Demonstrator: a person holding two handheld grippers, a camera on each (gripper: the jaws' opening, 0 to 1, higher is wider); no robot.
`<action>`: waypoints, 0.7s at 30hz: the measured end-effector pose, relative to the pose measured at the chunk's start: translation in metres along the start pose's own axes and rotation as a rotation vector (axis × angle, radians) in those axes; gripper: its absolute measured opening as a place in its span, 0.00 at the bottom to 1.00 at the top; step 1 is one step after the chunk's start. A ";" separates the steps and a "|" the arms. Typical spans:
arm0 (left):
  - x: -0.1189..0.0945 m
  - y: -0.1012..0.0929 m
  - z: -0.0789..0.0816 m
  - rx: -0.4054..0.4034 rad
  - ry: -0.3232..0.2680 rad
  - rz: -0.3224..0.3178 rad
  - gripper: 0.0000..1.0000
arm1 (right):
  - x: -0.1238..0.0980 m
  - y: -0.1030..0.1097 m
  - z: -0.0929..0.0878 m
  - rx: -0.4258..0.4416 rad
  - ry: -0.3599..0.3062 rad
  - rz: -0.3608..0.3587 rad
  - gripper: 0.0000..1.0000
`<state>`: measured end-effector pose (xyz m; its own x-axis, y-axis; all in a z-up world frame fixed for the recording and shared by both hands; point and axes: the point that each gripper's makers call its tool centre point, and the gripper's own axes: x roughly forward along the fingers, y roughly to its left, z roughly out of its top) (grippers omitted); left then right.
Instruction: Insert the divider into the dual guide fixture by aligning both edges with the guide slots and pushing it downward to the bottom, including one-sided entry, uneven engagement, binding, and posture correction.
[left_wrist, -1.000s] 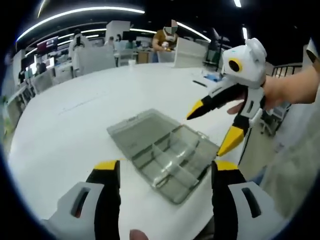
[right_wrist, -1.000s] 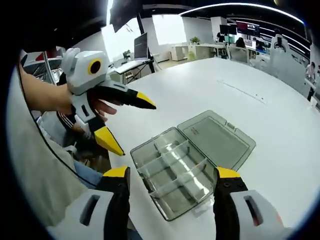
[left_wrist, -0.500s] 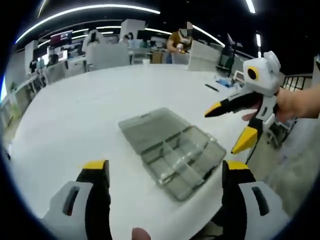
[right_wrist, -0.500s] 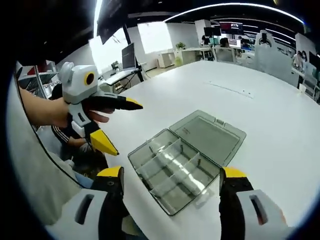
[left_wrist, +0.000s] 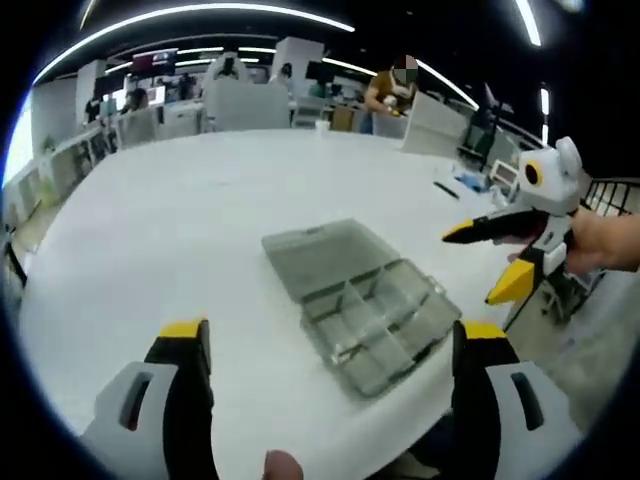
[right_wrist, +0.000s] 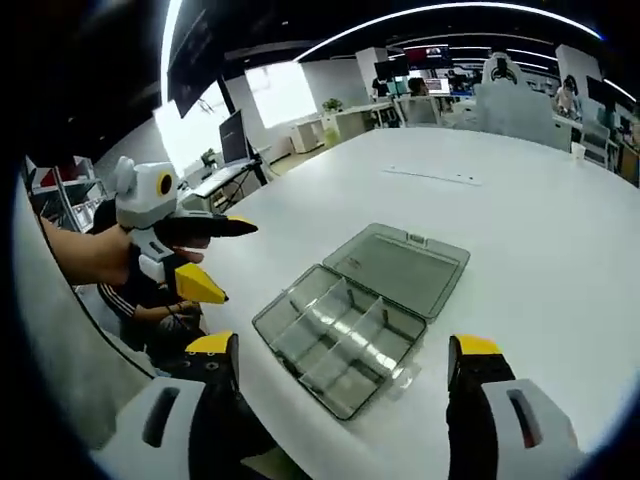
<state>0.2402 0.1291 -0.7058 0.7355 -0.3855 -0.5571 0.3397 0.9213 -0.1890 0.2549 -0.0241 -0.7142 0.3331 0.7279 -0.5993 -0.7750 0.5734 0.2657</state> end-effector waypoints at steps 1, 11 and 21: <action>-0.001 0.000 0.000 -0.003 0.000 0.003 0.99 | -0.001 0.000 -0.001 0.008 -0.001 -0.003 0.85; -0.009 -0.003 -0.007 -0.019 0.006 0.017 0.99 | -0.008 0.005 -0.007 0.033 -0.015 -0.015 0.87; -0.015 -0.009 -0.016 -0.022 0.015 0.015 0.99 | -0.017 0.011 -0.013 0.061 -0.032 -0.031 0.89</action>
<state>0.2164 0.1272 -0.7086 0.7316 -0.3712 -0.5718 0.3161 0.9279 -0.1979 0.2330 -0.0351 -0.7110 0.3743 0.7207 -0.5836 -0.7305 0.6168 0.2932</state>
